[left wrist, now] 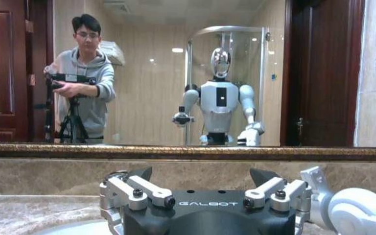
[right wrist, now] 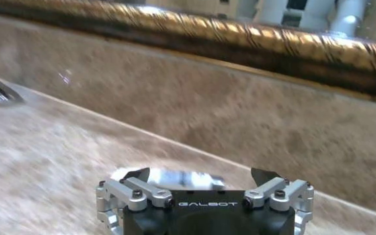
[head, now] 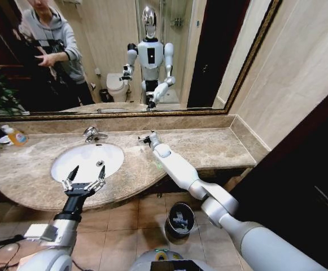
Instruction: Pick up the trash from the sink and place it in the trash bin.
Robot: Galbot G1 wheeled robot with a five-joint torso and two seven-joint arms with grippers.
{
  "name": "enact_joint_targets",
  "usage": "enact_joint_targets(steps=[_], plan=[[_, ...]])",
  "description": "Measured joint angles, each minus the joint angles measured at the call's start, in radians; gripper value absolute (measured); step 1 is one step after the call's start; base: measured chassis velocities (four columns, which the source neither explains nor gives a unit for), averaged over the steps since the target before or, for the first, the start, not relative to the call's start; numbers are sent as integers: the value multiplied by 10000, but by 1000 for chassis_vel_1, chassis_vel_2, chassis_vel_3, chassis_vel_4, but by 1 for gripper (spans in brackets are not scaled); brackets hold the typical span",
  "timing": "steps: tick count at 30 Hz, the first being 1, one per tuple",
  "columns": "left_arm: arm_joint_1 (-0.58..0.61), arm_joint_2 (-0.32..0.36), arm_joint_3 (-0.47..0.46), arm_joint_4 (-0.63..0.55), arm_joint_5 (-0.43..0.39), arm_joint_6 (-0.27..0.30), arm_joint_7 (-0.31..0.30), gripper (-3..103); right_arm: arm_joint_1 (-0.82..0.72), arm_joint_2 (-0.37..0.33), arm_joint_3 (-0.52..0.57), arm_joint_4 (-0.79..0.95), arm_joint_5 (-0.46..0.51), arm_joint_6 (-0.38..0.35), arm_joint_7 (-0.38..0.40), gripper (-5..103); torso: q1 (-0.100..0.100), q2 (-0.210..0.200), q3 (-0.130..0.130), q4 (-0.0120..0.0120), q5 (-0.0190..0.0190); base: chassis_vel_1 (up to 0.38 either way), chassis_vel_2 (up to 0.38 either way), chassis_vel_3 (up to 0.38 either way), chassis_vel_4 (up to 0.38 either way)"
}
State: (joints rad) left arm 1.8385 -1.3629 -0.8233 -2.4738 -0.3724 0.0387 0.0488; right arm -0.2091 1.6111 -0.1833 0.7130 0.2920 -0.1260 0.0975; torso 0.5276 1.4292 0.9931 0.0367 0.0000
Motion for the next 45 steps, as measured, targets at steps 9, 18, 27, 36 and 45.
enact_joint_targets(steps=[9, 18, 27, 36, 45], plan=[[0, 0, 0, 0, 0, 0, 0, 100, 82, -16, 33, -442, -27, 281, -287, 100, 0, 0, 0, 0, 0, 0, 0, 0, 0], [0, 0, 0, 0, 0, 0, 0, 100, 232, -21, -77, -688, 99, 570, -904, 100, 0, 0, 0, 1, -1, 0, 0, 0, 0], [0, 0, 0, 0, 0, 0, 0, 100, 441, -25, -1, -1260, 111, 797, -1272, 100, -1, 0, -1, 0, 0, 0, 0, 0, 0], [0, 0, 0, 0, 0, 0, 0, 100, 474, -28, -46, -1344, 106, 921, -1627, 95, -1, 0, -1, 0, 0, 0, 0, 0, 0], [0, 0, 0, 0, 0, 0, 0, 100, 484, -29, -68, -1344, 108, 960, -1895, 65, -1, 0, -1, 1, 0, 0, 0, 0, 0]])
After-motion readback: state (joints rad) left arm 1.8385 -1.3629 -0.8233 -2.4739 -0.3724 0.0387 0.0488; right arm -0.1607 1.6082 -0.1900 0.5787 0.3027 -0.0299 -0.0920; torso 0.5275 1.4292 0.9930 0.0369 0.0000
